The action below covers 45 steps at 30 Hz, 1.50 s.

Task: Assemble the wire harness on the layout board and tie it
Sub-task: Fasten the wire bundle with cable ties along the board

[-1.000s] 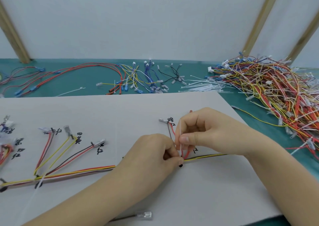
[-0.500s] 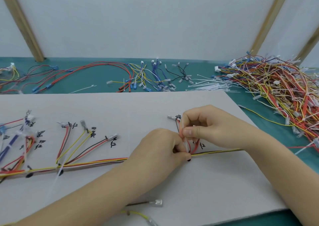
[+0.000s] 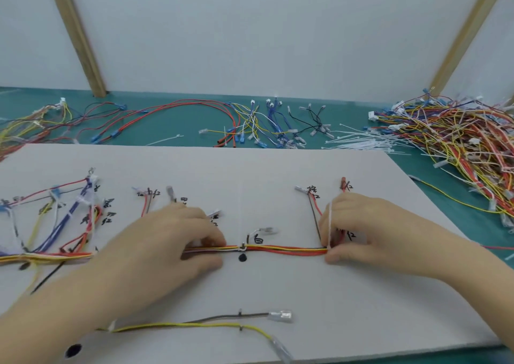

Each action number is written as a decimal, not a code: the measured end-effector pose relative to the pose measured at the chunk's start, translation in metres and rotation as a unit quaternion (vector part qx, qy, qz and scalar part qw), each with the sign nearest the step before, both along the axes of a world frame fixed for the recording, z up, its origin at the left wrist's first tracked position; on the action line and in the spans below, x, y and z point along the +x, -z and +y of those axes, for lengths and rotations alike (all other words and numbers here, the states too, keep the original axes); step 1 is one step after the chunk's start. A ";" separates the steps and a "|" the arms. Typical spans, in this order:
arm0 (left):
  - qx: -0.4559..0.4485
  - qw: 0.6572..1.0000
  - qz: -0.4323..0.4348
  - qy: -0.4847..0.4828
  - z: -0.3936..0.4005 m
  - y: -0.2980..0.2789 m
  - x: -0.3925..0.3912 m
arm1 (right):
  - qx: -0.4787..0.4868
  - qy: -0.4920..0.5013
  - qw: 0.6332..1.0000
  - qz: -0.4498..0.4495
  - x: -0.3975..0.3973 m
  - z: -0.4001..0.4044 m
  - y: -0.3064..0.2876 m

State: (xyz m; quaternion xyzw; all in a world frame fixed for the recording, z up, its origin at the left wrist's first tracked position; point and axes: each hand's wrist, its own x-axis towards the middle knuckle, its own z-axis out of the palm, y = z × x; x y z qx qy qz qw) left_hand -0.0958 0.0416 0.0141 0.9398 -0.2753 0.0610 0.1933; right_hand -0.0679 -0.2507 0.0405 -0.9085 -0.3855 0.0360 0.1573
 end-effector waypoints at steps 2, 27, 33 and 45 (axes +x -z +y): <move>-0.021 1.000 -0.012 -0.006 -0.008 0.004 0.003 | 0.024 -0.009 1.000 -0.005 0.001 -0.002 0.004; 0.053 0.998 -0.019 -0.009 -0.142 -0.001 0.018 | 0.081 0.146 0.986 0.020 0.022 -0.136 0.035; -0.080 0.993 0.037 0.078 -0.074 -0.043 0.009 | 0.092 0.164 0.981 -0.054 0.026 -0.087 0.006; -0.081 0.973 0.164 -0.142 0.081 -0.030 0.084 | 0.114 0.048 0.989 0.077 0.060 0.125 -0.044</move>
